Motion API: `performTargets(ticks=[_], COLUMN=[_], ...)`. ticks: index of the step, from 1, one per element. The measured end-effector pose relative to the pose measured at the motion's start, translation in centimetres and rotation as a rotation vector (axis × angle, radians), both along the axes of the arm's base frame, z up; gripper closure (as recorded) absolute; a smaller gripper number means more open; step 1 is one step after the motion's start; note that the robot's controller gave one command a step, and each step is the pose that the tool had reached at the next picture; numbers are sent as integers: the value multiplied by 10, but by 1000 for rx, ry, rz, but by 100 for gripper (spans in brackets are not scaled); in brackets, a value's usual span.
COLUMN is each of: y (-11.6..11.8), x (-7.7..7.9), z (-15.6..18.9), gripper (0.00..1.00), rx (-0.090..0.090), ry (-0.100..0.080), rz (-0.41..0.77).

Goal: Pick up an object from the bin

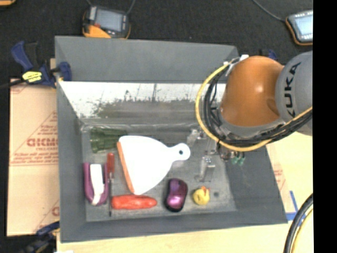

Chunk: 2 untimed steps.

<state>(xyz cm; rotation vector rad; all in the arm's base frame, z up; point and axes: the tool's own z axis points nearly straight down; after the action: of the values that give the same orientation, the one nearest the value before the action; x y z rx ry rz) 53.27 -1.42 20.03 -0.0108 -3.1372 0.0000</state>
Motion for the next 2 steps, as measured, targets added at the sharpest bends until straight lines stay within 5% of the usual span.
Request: performTargets(ticks=[1,2], y=[0,7], x=[2,72], z=[4,-86], gripper=[0,0], rx=[0,-1], ry=[-9,-19], rz=[0,49])
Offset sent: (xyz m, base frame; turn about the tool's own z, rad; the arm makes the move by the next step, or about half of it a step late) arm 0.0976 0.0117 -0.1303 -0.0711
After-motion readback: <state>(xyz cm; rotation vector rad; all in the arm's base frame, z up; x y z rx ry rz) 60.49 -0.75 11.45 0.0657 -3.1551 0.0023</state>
